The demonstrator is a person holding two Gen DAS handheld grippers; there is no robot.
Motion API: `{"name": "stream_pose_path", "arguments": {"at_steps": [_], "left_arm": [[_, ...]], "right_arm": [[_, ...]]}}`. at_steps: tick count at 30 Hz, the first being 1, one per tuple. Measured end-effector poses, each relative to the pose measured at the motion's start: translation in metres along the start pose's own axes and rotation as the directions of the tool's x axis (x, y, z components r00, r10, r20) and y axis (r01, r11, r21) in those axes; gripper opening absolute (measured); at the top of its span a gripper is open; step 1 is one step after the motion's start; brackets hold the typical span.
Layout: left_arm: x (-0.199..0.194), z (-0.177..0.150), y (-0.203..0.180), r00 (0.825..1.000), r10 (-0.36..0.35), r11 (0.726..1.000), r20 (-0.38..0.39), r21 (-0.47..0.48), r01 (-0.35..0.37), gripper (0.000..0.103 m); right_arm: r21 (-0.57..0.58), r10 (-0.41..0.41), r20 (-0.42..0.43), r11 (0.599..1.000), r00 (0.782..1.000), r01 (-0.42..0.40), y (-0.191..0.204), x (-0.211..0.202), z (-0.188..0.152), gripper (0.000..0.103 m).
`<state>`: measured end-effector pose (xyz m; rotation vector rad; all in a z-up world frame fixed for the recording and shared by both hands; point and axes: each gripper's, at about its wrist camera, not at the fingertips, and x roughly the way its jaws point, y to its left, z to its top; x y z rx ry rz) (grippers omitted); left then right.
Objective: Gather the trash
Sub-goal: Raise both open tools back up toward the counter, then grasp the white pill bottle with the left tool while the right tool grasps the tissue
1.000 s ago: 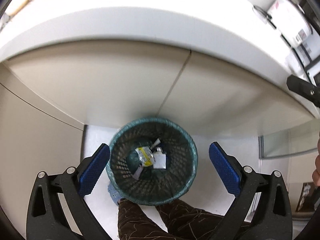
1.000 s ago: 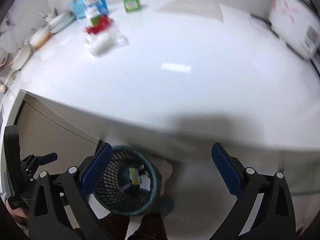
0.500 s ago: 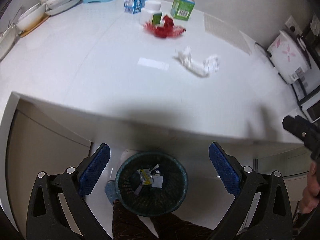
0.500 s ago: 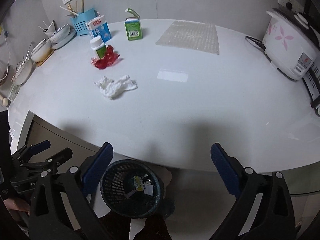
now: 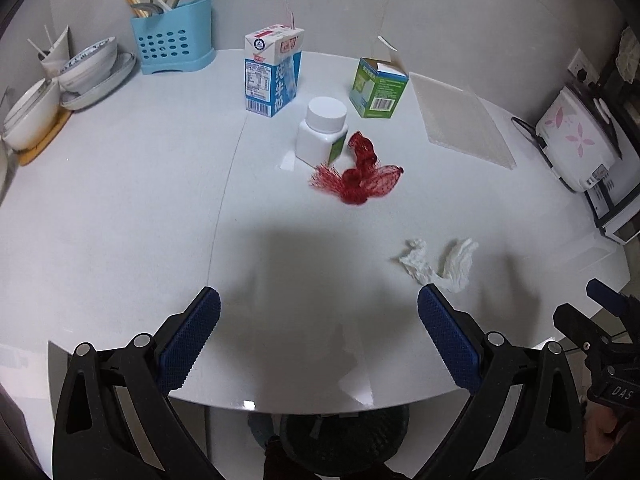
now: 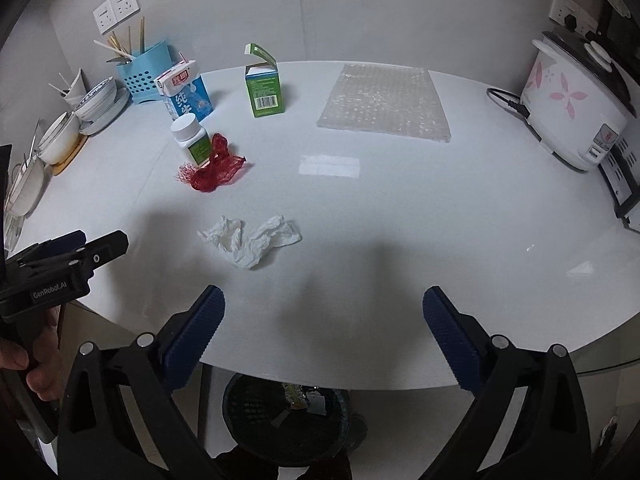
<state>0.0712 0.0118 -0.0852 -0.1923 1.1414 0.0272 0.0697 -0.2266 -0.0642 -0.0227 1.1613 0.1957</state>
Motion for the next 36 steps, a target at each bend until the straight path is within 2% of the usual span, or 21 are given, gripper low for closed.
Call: {"name": "stream_pose_path", "arguments": {"at_steps": [8,15,25,31,36], "left_arm": [[0.029,0.044,0.019,1.000,-0.023,0.999,0.004,0.040,0.023,0.097],[0.062,0.079,0.025,0.999,-0.047,0.998,0.008,0.053,0.046,0.096],[0.104,0.108,0.024,0.998,-0.055,0.993,-0.003,0.100,0.055,0.096],[0.117,0.114,0.019,0.998,-0.060,0.990,-0.004,0.128,0.060,0.092],[0.121,0.118,0.021,0.998,-0.066,0.993,-0.005,0.102,0.066,0.078]], "right_arm": [[0.045,-0.006,-0.033,0.999,0.999,0.007,0.021,0.024,0.023,0.095],[0.103,0.017,-0.095,0.995,0.995,-0.007,0.035,0.053,0.036,0.095],[0.186,0.041,-0.180,0.983,0.983,-0.007,0.036,0.087,0.043,0.093],[0.234,0.077,-0.225,0.972,0.971,-0.023,0.038,0.101,0.044,0.084],[0.277,0.122,-0.251,0.959,0.960,-0.050,0.039,0.109,0.043,0.072]]}}
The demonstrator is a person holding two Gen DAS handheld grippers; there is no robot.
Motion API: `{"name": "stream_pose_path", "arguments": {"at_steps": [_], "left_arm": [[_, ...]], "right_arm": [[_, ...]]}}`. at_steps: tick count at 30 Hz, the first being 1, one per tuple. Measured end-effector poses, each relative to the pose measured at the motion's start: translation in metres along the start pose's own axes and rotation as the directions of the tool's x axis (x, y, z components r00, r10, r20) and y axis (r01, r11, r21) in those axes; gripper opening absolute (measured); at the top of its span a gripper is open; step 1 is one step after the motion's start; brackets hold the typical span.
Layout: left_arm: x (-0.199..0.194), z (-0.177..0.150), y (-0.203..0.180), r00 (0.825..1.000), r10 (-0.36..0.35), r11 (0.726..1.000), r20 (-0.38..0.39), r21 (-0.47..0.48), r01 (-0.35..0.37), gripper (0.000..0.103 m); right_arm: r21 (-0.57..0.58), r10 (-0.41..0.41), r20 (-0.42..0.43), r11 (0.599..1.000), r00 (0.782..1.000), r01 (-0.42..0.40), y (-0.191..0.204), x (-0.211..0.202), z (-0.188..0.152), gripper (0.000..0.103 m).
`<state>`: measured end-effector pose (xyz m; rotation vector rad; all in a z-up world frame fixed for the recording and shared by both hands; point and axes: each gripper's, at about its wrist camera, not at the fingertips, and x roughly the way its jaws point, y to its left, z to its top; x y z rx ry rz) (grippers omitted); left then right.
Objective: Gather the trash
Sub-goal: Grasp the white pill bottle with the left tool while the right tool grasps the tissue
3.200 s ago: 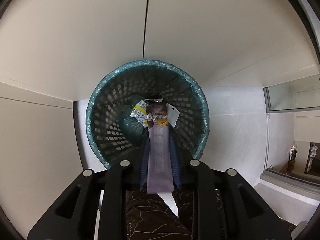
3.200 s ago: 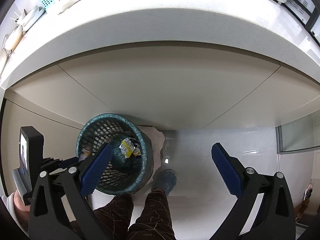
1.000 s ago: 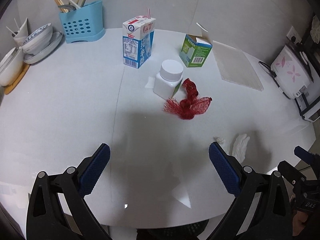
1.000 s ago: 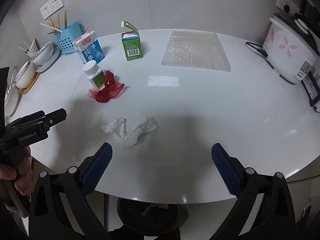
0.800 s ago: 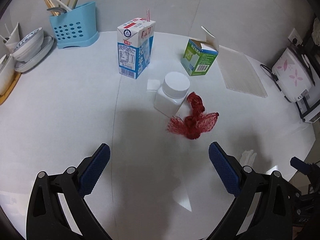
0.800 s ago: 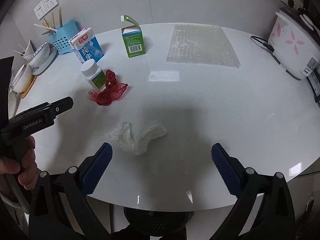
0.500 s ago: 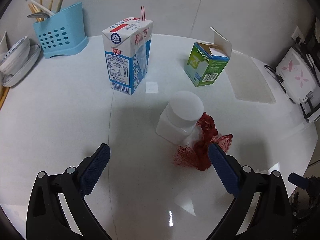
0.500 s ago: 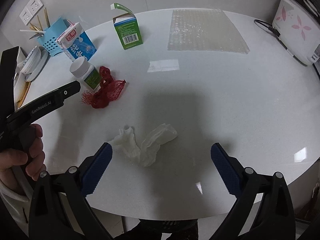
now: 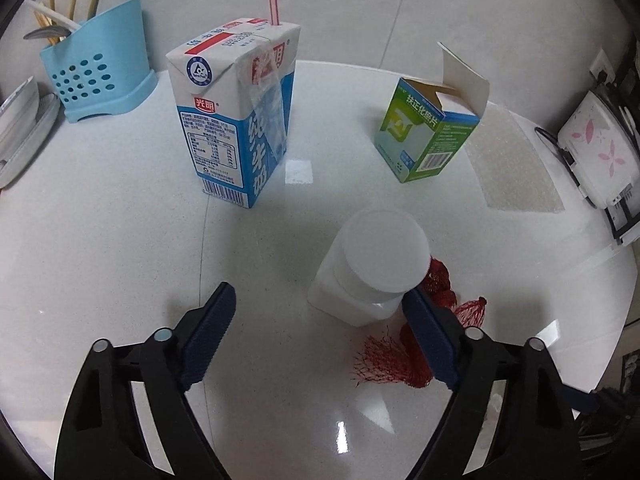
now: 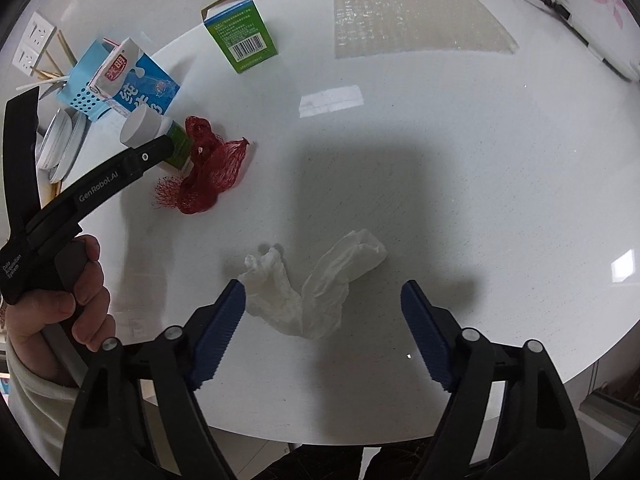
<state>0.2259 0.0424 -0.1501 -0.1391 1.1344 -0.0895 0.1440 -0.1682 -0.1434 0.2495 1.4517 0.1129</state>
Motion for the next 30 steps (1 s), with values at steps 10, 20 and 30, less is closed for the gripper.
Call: {"name": "stream_pose_path", "arguments": {"at_steps": [10,20,30], "left_arm": [[-0.002,0.002,-0.006,1.000,0.003,1.000,0.015,0.018,-0.003,0.044],[-0.018,-0.004,0.004,0.999,0.042,0.999,0.022,-0.017,-0.042,0.043],[-0.045,-0.025,0.009,0.999,0.044,0.998,0.029,-0.038,-0.043,0.024]], "right_arm": [[-0.008,0.032,-0.038,0.999,0.999,-0.032,0.007,0.012,-0.001,0.038],[0.015,0.044,-0.051,0.999,0.998,-0.043,0.001,0.016,-0.004,0.006],[0.006,0.040,-0.017,0.999,0.999,-0.040,-0.012,-0.001,-0.012,0.006]]}}
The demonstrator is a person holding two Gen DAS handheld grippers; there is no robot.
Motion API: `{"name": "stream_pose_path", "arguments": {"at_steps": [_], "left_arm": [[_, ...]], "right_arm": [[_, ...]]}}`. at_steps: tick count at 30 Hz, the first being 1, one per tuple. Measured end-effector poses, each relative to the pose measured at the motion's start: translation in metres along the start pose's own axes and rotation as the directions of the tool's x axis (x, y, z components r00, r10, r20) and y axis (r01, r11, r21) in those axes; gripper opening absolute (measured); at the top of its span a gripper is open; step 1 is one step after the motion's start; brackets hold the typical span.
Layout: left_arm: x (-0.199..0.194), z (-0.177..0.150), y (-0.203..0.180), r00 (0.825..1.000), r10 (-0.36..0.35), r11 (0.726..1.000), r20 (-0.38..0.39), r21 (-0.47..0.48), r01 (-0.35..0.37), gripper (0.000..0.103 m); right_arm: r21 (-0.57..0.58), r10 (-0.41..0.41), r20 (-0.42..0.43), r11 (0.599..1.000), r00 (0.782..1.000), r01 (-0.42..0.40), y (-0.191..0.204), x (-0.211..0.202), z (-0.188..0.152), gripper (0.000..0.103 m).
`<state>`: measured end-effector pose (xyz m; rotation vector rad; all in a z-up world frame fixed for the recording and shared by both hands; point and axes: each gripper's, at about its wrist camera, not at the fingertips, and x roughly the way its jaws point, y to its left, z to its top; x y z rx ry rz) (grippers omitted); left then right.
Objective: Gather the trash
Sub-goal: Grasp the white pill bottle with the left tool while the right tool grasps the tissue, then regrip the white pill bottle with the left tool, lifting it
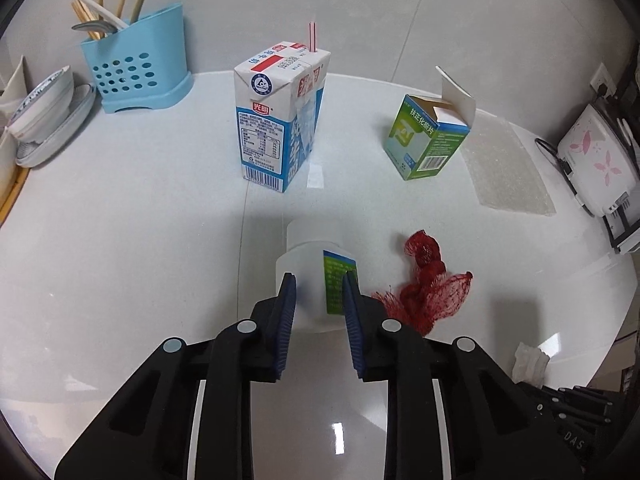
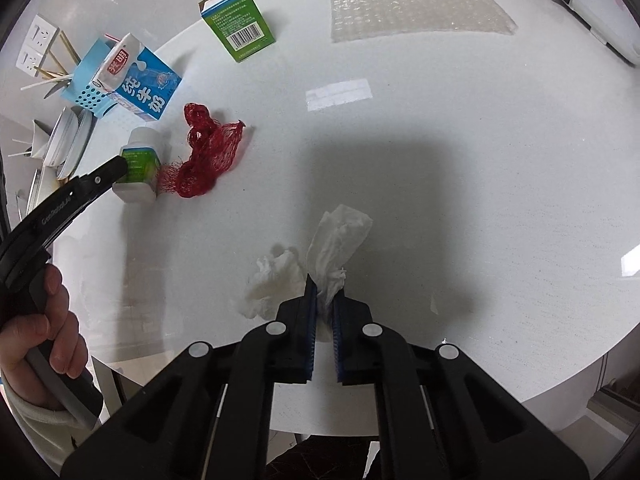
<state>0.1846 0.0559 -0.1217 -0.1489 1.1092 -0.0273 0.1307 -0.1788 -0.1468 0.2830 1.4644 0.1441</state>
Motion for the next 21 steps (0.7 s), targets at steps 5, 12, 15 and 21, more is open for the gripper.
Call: {"name": "stream_pose_path", "arguments": {"at_steps": [5,12,15,21], "left_arm": [[0.000,-0.007,0.002,1.000,0.006,1.000,-0.002,-0.004,-0.006,0.023],[-0.003,-0.017,0.012,1.000,-0.011,0.999,0.007,-0.033,0.012,0.035],[-0.001,-0.021,0.016,1.000,-0.005,0.999,0.001,-0.052,0.005,0.044],[-0.001,-0.017,0.020,1.000,0.009,0.997,0.002,-0.080,-0.009,0.075]], "right_arm": [[-0.008,0.000,0.007,1.000,1.000,0.000,-0.002,-0.008,-0.004,0.006],[-0.056,0.014,0.029,0.998,0.999,-0.012,0.007,-0.018,-0.009,0.006],[-0.075,0.014,0.027,0.997,1.000,-0.012,0.009,-0.019,-0.011,0.006],[-0.083,0.022,0.020,0.996,1.000,-0.020,0.009,-0.018,-0.012,0.006]]}}
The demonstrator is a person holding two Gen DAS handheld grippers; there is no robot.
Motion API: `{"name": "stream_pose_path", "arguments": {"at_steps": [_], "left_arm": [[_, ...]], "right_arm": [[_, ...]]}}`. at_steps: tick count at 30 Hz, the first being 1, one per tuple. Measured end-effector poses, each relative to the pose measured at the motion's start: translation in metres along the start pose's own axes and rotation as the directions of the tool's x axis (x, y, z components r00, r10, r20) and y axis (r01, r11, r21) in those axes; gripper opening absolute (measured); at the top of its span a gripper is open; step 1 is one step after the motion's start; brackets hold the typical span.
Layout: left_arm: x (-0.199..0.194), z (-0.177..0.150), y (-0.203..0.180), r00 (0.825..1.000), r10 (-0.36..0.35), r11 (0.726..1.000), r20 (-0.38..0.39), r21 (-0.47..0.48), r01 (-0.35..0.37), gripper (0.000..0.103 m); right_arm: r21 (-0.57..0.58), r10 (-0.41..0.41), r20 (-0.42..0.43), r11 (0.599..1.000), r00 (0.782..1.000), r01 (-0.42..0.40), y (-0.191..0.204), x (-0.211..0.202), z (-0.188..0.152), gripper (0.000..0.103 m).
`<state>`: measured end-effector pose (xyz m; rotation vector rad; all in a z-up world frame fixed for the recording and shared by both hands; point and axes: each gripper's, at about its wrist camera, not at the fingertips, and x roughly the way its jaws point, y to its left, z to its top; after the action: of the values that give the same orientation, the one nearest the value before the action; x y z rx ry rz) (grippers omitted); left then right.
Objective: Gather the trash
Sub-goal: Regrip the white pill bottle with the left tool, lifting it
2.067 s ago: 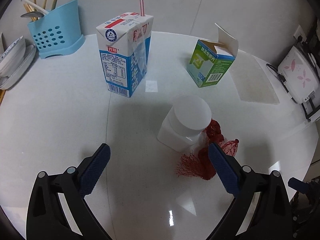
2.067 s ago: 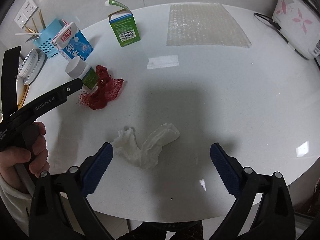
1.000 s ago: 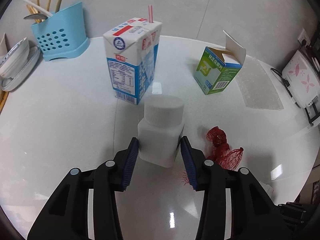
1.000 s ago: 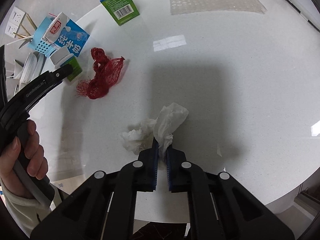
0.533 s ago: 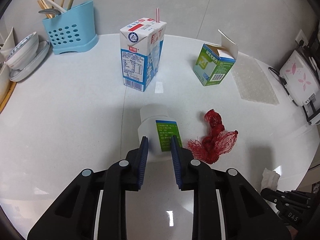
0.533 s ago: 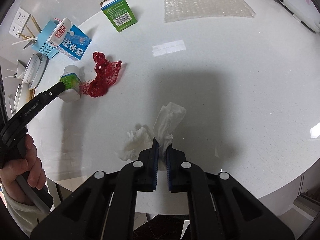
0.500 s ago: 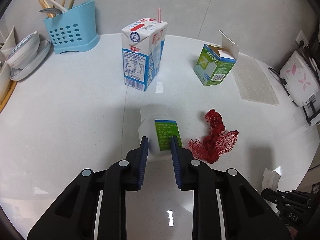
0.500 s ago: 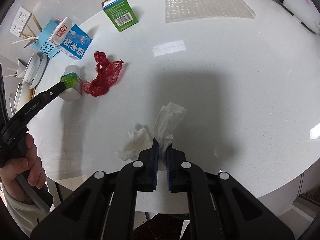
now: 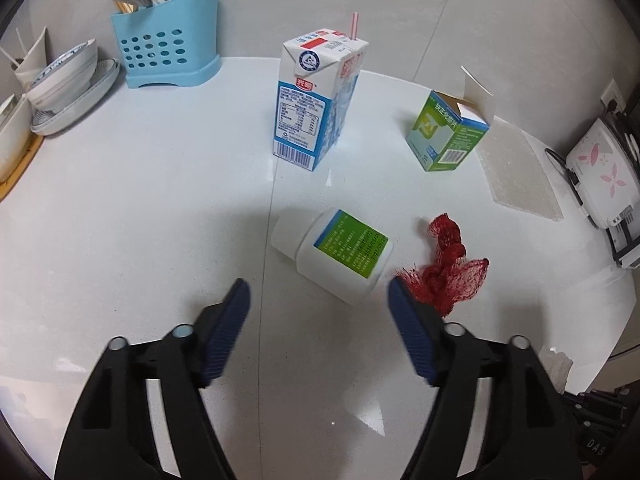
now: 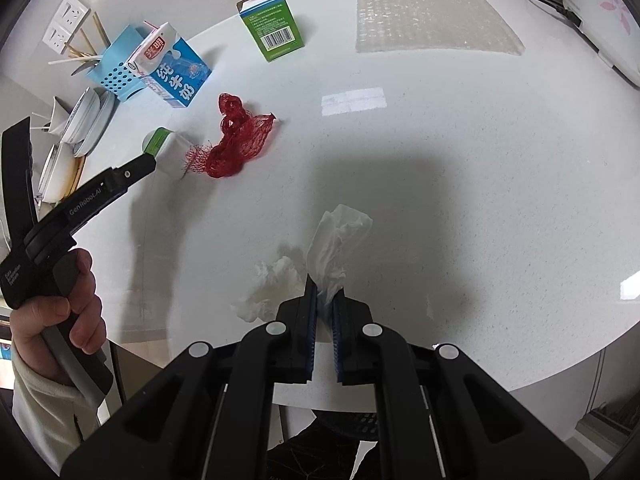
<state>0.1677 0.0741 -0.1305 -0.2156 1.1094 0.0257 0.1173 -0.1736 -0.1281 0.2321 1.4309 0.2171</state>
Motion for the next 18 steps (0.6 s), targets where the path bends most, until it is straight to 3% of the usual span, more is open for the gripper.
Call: {"name": "stream_pose_path", "arguments": {"at_steps": [5,8,11,18], "left_arm": [[0.002,0.012,-0.005,0.999,0.038,0.997,-0.021,-0.067,-0.040,0.090],[0.012,0.021,-0.001,0.994,0.071,0.979,-0.082,-0.183,-0.085,0.092],[0.022,0.026,0.001,0.990,0.041,0.955,-0.136,-0.285,-0.079,0.092],[0.038,0.036,-0.003,0.981,0.057,0.921,-0.184,-0.371,-0.123,0.092]], "right_arm": [[-0.003,0.007,0.000,1.000,1.000,-0.007,-0.001,0.000,0.001,0.006],[-0.007,0.007,0.000,1.000,1.000,-0.007,-0.003,-0.001,0.002,0.006],[-0.006,0.008,-0.001,1.000,1.000,-0.008,-0.005,-0.001,0.004,0.006],[-0.005,0.018,-0.010,1.000,1.000,-0.018,-0.012,0.001,0.006,0.006]]}}
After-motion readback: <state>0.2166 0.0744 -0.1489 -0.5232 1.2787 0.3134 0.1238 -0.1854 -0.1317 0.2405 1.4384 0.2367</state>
